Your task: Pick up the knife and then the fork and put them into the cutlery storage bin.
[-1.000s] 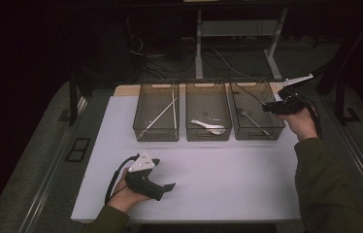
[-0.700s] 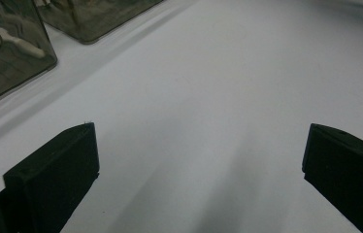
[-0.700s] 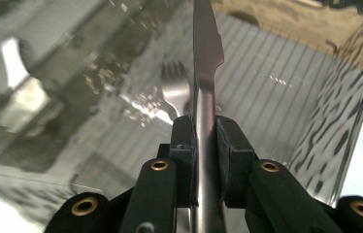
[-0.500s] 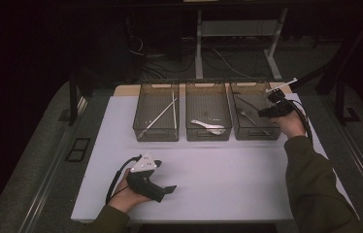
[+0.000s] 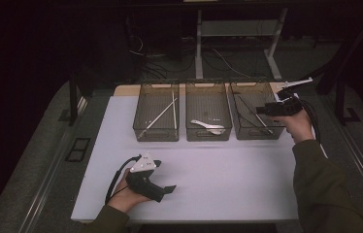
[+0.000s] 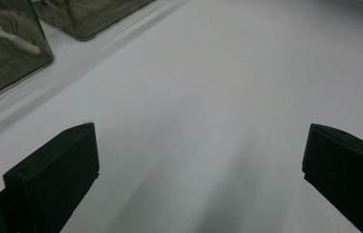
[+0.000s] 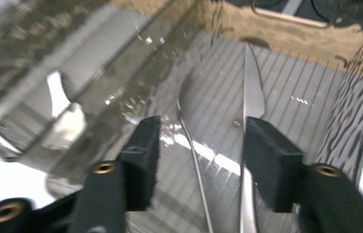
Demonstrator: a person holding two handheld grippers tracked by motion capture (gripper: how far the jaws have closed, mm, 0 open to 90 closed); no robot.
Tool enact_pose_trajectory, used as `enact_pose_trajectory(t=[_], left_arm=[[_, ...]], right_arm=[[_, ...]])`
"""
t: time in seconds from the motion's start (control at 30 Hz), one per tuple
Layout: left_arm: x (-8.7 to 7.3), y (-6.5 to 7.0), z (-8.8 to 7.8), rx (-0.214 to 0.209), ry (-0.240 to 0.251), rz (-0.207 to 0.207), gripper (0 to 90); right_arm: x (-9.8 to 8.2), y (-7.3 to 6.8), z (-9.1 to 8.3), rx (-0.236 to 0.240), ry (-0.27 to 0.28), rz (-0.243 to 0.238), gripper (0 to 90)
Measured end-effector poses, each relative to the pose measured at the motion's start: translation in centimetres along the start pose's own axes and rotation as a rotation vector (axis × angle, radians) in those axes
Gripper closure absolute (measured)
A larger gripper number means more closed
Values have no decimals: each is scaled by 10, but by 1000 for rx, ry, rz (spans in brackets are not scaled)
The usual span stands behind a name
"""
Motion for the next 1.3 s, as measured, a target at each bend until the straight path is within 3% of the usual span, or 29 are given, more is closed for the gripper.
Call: enact_pose_trajectory(t=[0.13, 0.3, 0.57, 0.67, 0.93, 1.3], left_arm=[[0, -1, 0, 2, 1, 1, 0], [0, 0, 0, 6, -4, -1, 0], [0, -1, -1, 8, 0, -4, 0], [0, 0, -1, 10, -1, -3, 0], [0, -1, -2, 10, -1, 0, 0], [1, 0, -3, 13, 3, 3, 0]], right_arm=[[-11, -4, -15, 53, 54, -9, 355], [-30, -13, -29, 81, 111, -31, 299], [-63, -42, -45, 106, 155, -114, 239], [-75, -50, -48, 129, 160, -128, 216], [-110, -69, -49, 134, 142, -177, 197], [-158, -73, -46, 135, 106, -189, 189]])
Point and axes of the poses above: each handheld gripper's, and its own axes: z roughly forward along the jaws, x roughly out of its top, y roughly to its right, the point moved 1 cm from there along z, roughly forward along the jaws, and after that the axes turned 8 degrees about z, right-handed, at the moved point
